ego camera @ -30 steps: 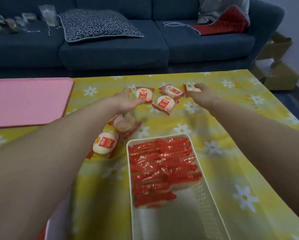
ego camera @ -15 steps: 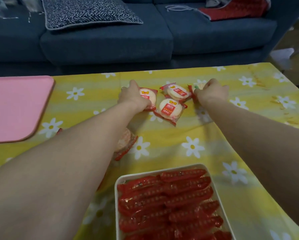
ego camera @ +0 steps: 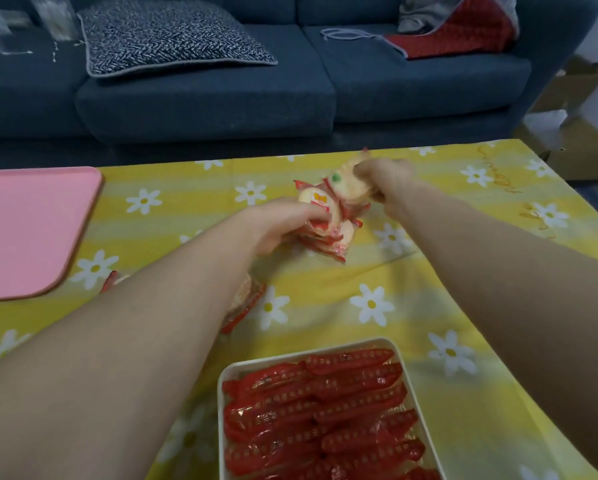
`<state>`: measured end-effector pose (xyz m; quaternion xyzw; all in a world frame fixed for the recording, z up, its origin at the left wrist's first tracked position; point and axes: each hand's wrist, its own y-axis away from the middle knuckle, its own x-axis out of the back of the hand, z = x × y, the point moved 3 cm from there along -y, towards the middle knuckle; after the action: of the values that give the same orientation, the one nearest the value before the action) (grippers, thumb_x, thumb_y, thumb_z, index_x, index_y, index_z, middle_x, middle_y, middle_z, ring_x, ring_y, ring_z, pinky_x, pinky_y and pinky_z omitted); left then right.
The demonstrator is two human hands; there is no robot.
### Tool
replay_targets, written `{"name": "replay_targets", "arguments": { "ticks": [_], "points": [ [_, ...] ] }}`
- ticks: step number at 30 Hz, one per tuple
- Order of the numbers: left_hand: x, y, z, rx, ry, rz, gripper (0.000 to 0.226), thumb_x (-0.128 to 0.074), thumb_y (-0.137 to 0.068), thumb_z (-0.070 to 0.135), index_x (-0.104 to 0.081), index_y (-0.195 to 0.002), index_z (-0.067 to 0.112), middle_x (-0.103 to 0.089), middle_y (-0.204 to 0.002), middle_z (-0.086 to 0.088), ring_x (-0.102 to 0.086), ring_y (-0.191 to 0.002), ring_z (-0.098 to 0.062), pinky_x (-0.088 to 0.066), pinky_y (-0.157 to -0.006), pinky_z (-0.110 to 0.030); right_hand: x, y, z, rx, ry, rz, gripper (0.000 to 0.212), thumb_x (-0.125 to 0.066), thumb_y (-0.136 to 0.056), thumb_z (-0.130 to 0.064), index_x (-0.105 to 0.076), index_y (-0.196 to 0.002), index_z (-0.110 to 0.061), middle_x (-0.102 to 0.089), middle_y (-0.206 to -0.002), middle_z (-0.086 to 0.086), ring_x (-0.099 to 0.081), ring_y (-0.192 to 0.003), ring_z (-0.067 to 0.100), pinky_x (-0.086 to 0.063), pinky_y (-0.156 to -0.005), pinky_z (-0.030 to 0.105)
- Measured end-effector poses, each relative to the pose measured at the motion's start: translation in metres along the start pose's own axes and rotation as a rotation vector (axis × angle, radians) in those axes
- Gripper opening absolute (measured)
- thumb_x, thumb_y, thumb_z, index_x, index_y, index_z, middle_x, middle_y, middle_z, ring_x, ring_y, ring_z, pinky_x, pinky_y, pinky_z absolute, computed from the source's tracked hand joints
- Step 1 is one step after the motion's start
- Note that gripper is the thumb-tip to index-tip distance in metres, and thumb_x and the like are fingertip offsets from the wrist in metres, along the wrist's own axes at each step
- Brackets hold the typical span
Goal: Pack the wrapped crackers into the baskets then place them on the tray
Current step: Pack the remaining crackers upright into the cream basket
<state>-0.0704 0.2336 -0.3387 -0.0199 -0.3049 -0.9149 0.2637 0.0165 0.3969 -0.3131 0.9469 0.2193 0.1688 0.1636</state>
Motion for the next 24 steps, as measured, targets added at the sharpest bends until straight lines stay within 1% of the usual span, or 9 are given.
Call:
{"name": "replay_targets", "arguments": {
  "ticks": [4,8,11,13,16,18,21,23,24],
  "points": [
    [-0.004,-0.003,0.0,-0.026,-0.055,0.022,0.04,-0.081,-0.077,0.023,-0.064,-0.113,0.021,-0.076,-0.104,-0.01,-0.074,-0.097,-0.029,-0.058,-0.082,-0.04,-0.01,0.002,0.011,-0.06,0.238,-0.046,0.04,-0.072,-0.085,-0.031,-0.053,-0.114,-0.011,-0.064,-0.098,0.009,-0.063,-0.083,0.023,-0.054,-0.069,0.034],
    [-0.007,-0.003,-0.001,-0.019,0.059,0.034,0.051,-0.08,-0.078,0.005,-0.06,-0.121,0.023,-0.072,-0.111,-0.008,-0.072,-0.098,-0.024,-0.061,-0.089,-0.04,-0.007,0.006,0.01,-0.068,0.205,-0.086,0.036,-0.074,-0.086,-0.026,-0.047,-0.108,-0.014,-0.065,-0.092,0.01,-0.065,-0.076,0.02,-0.047,-0.054,0.03],
    [-0.01,0.001,-0.001,-0.026,0.1,0.05,0.054,-0.079,-0.078,0.002,-0.059,-0.123,0.023,-0.071,-0.111,-0.008,-0.072,-0.094,-0.022,-0.061,-0.075,-0.033,-0.007,0.01,0.011,-0.053,0.082,-0.106,0.041,-0.076,-0.084,-0.014,-0.044,-0.11,-0.012,-0.066,-0.098,0.016,-0.07,-0.082,0.026,-0.061,-0.068,0.041],
    [-0.008,0.006,-0.001,-0.025,0.099,0.052,0.051,-0.077,-0.077,0.0,-0.06,-0.121,0.021,-0.072,-0.111,-0.011,-0.073,-0.093,-0.025,-0.062,-0.072,-0.033,-0.006,0.013,0.012,-0.051,-0.043,-0.092,0.046,-0.075,-0.082,-0.007,-0.044,-0.115,-0.007,-0.064,-0.099,0.018,-0.071,-0.085,0.029,-0.062,-0.073,0.049],
    [0.012,0.021,-0.002,-0.01,0.15,0.1,0.04,-0.075,-0.076,0.002,-0.059,-0.111,0.013,-0.074,-0.1,-0.016,-0.077,-0.084,-0.028,-0.064,-0.07,-0.035,0.002,0.016,0.01,-0.055,-0.299,-0.074,0.044,-0.074,-0.082,-0.007,-0.046,-0.116,-0.005,-0.065,-0.1,0.019,-0.073,-0.084,0.029,-0.063,-0.071,0.046],
    [0.04,0.032,-0.008,-0.003,0.137,0.178,0.036,-0.078,-0.077,0.019,-0.06,-0.107,0.013,-0.075,-0.093,-0.009,-0.076,-0.083,-0.022,-0.063,-0.081,-0.037,0.0,0.022,0.013,-0.076,-0.345,-0.234,0.047,-0.073,-0.082,-0.009,-0.051,-0.124,-0.001,-0.069,-0.111,0.023,-0.075,-0.088,0.03,-0.062,-0.072,0.041],
    [0.085,0.054,-0.022,0.032,-0.006,0.226,0.053,-0.081,-0.065,0.04,-0.066,-0.109,0.013,-0.075,-0.089,-0.003,-0.071,-0.087,-0.018,-0.058,-0.085,-0.035,-0.008,0.041,0.026,-0.068,0.056,-0.35,0.052,-0.077,-0.079,-0.011,-0.058,-0.126,-0.001,-0.072,-0.108,0.017,-0.074,-0.089,0.026,-0.061,-0.065,0.032],
    [0.105,0.071,-0.031,0.072,-0.141,0.17,0.047,-0.08,-0.073,0.04,-0.069,-0.11,0.013,-0.076,-0.094,-0.003,-0.069,-0.094,-0.019,-0.053,-0.089,-0.035,-0.008,0.05,0.034,-0.016,0.396,-0.288,0.051,-0.081,-0.076,-0.028,-0.062,-0.118,-0.007,-0.07,-0.1,0.011,-0.07,-0.081,0.022,-0.055,-0.054,0.025],
    [0.115,0.082,-0.035,0.105,-0.209,0.152,0.045,-0.079,-0.076,0.039,-0.068,-0.112,0.015,-0.075,-0.101,-0.002,-0.066,-0.103,-0.019,-0.05,-0.093,-0.035,-0.008,0.053,0.036,0.014,0.514,-0.26,0.056,-0.081,-0.073,-0.038,-0.063,-0.118,-0.01,-0.069,-0.103,0.008,-0.068,-0.084,0.021,-0.055,-0.059,0.026]
  ]
}}
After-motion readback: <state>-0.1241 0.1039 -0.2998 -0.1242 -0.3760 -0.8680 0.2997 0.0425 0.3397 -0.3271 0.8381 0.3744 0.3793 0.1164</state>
